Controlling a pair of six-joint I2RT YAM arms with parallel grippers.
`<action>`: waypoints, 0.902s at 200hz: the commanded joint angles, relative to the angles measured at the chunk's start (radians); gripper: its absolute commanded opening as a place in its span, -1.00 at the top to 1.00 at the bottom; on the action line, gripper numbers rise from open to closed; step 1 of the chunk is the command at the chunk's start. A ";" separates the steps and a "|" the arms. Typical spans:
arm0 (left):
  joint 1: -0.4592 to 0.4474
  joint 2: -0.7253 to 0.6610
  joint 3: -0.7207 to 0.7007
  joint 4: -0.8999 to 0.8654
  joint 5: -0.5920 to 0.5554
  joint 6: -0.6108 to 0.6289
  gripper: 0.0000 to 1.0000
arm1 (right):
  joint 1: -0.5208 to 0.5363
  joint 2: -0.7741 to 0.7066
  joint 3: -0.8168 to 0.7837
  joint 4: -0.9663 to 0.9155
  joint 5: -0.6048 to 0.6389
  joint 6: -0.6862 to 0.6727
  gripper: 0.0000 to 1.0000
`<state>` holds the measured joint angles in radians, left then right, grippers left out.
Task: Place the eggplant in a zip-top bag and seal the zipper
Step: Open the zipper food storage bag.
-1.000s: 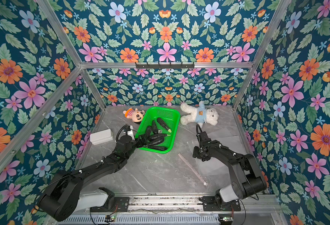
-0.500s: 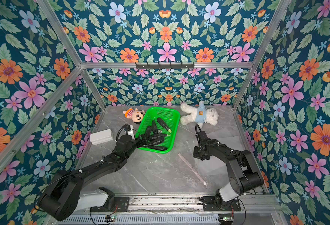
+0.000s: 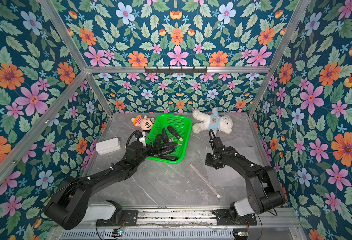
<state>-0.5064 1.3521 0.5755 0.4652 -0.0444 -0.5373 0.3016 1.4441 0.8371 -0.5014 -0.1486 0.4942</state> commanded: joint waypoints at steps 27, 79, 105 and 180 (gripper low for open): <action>-0.053 0.078 0.087 0.058 0.079 -0.020 -0.97 | -0.003 -0.096 0.050 -0.045 -0.037 -0.032 1.00; -0.151 0.226 0.221 0.105 0.146 -0.039 -0.94 | -0.045 -0.217 0.037 -0.008 -0.168 -0.033 1.00; -0.201 0.302 0.299 0.106 0.191 -0.044 -0.91 | -0.053 -0.241 0.038 0.015 -0.240 -0.044 1.00; -0.277 0.445 0.426 0.179 0.410 -0.065 -0.85 | -0.054 -0.240 0.042 0.085 -0.392 -0.065 1.00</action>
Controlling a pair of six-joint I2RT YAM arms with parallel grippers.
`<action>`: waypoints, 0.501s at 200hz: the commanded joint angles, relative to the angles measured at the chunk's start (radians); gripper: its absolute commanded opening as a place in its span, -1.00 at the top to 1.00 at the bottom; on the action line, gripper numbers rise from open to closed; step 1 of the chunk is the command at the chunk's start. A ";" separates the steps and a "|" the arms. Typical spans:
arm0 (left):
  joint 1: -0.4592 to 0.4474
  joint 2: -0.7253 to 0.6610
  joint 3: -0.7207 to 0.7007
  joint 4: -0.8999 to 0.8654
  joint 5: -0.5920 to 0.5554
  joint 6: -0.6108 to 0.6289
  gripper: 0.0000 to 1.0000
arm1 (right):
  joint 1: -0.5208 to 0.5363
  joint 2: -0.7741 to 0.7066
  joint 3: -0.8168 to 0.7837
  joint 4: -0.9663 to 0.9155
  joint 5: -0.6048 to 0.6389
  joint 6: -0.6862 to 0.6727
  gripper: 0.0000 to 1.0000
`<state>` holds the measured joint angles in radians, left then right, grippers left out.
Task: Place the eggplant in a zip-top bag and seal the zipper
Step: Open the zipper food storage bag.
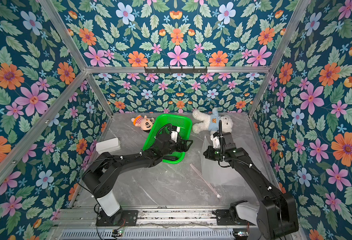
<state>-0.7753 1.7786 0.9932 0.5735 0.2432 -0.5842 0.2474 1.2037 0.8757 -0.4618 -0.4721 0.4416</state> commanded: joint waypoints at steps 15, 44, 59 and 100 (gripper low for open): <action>-0.008 0.032 0.008 0.087 0.164 -0.027 -0.85 | 0.000 0.002 0.011 0.053 -0.078 -0.012 1.00; -0.013 0.046 0.015 0.125 0.229 -0.040 -0.86 | 0.001 0.024 0.028 0.049 -0.086 -0.023 1.00; -0.016 0.057 0.023 0.129 0.244 -0.050 -0.86 | 0.002 0.038 0.035 0.043 -0.082 -0.026 1.00; -0.026 0.098 0.056 0.117 0.258 -0.067 -0.84 | 0.021 0.041 0.040 0.020 -0.022 -0.043 1.00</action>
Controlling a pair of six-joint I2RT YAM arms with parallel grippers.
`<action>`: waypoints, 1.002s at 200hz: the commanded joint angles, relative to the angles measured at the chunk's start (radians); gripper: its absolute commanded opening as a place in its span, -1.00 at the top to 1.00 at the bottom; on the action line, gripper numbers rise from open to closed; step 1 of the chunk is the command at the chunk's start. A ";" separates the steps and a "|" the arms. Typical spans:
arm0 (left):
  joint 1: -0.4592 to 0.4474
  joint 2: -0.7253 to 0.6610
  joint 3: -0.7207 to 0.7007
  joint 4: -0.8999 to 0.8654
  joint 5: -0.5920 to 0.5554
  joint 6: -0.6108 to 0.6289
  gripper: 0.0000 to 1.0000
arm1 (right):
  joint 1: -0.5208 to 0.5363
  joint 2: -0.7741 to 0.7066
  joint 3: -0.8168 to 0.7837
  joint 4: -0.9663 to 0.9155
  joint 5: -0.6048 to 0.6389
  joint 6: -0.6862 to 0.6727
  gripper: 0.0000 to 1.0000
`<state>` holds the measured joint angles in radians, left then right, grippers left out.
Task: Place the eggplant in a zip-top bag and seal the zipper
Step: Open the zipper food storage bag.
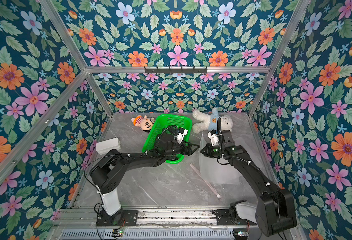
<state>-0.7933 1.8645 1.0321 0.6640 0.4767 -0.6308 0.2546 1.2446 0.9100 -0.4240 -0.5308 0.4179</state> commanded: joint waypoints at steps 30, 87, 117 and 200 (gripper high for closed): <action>-0.016 0.035 0.043 0.015 0.033 -0.026 -0.79 | 0.025 0.003 0.009 -0.028 0.076 -0.027 1.00; -0.020 0.059 0.081 -0.060 0.045 -0.005 -0.50 | 0.032 -0.005 0.025 -0.060 0.151 -0.055 1.00; -0.021 0.082 0.098 -0.115 0.053 0.007 -0.30 | 0.031 -0.023 0.038 -0.067 0.180 -0.060 1.00; -0.055 0.111 0.218 -0.294 0.079 0.078 -0.33 | 0.044 -0.023 0.052 -0.051 0.203 -0.047 1.00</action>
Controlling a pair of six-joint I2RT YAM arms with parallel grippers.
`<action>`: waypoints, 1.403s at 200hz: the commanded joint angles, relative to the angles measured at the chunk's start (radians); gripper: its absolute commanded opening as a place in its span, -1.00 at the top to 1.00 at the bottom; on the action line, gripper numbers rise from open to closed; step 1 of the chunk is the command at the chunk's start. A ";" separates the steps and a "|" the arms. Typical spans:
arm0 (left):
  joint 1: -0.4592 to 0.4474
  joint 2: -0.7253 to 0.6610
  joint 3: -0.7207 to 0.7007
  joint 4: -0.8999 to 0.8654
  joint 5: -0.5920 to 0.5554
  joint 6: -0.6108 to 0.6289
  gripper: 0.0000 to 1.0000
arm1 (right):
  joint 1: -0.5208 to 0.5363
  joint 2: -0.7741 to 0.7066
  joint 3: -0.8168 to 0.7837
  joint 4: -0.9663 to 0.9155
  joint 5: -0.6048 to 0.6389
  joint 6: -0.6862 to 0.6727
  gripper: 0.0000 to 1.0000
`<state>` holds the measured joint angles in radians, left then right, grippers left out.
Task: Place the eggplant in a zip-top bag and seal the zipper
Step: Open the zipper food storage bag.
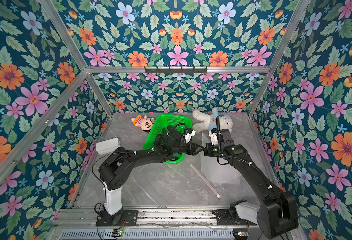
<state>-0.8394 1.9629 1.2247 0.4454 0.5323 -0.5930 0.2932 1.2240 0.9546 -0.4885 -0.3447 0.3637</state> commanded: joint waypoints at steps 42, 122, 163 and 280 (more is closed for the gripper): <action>-0.020 0.055 0.073 -0.166 0.039 0.059 -0.27 | 0.009 -0.013 0.009 0.014 0.062 -0.001 1.00; -0.008 0.015 0.097 -0.333 -0.095 0.102 0.45 | 0.008 -0.032 -0.014 -0.107 0.275 -0.022 1.00; 0.002 -0.030 0.100 -0.359 -0.141 0.108 0.62 | 0.009 -0.094 -0.022 -0.175 0.436 -0.025 1.00; 0.002 -0.045 0.182 -0.387 -0.174 0.138 1.00 | 0.008 -0.123 0.018 -0.115 0.360 -0.048 1.00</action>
<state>-0.8383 1.8923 1.3876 0.0528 0.3225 -0.4641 0.3000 1.1011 0.9646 -0.6659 0.1028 0.3080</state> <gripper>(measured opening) 0.053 0.052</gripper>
